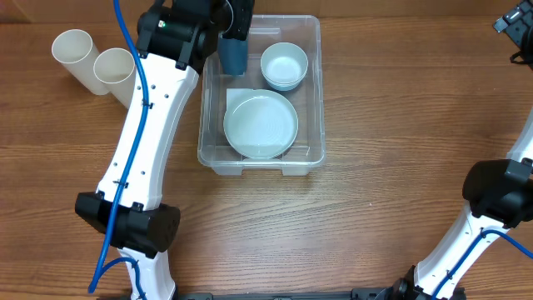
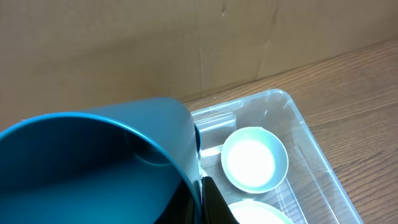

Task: Pack container
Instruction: 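Lower the second blue cup into the first blue cup and release, then grasp a cream cup with the left gripper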

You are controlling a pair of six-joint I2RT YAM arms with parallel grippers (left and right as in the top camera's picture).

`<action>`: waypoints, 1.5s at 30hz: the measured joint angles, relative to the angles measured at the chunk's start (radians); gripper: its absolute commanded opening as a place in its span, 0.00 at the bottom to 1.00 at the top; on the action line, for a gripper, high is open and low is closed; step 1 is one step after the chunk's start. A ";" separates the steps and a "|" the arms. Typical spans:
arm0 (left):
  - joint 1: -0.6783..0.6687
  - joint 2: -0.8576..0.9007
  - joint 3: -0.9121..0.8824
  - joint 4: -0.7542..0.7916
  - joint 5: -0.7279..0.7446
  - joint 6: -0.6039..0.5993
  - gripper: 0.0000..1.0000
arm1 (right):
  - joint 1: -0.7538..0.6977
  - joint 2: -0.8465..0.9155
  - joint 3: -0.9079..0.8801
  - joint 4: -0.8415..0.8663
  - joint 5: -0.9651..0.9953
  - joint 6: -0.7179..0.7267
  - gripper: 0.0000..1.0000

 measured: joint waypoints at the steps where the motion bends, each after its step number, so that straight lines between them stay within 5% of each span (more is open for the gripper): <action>1: 0.000 0.008 0.000 -0.001 -0.003 0.000 0.04 | 0.000 0.000 0.000 0.000 0.000 0.000 1.00; 8: 0.000 0.082 0.000 -0.010 -0.024 0.000 0.04 | 0.000 0.000 0.000 0.000 0.000 0.000 1.00; 14: 0.027 0.126 0.000 0.074 -0.037 0.009 0.64 | 0.000 0.000 0.000 0.000 0.000 0.000 1.00; 23: 0.048 0.126 0.000 0.261 -0.068 0.007 0.92 | 0.000 0.000 0.000 0.000 0.000 0.000 1.00; 33: 0.211 0.105 0.002 -0.317 -0.156 -0.217 0.88 | 0.000 0.000 0.000 0.000 0.000 0.000 1.00; 39: 0.380 0.103 0.002 -0.325 -0.109 -0.237 0.86 | 0.000 0.000 0.000 0.000 0.000 0.000 1.00; 45: 0.398 0.200 0.002 -0.274 -0.042 -0.185 0.71 | 0.000 0.000 0.000 0.000 0.000 0.000 1.00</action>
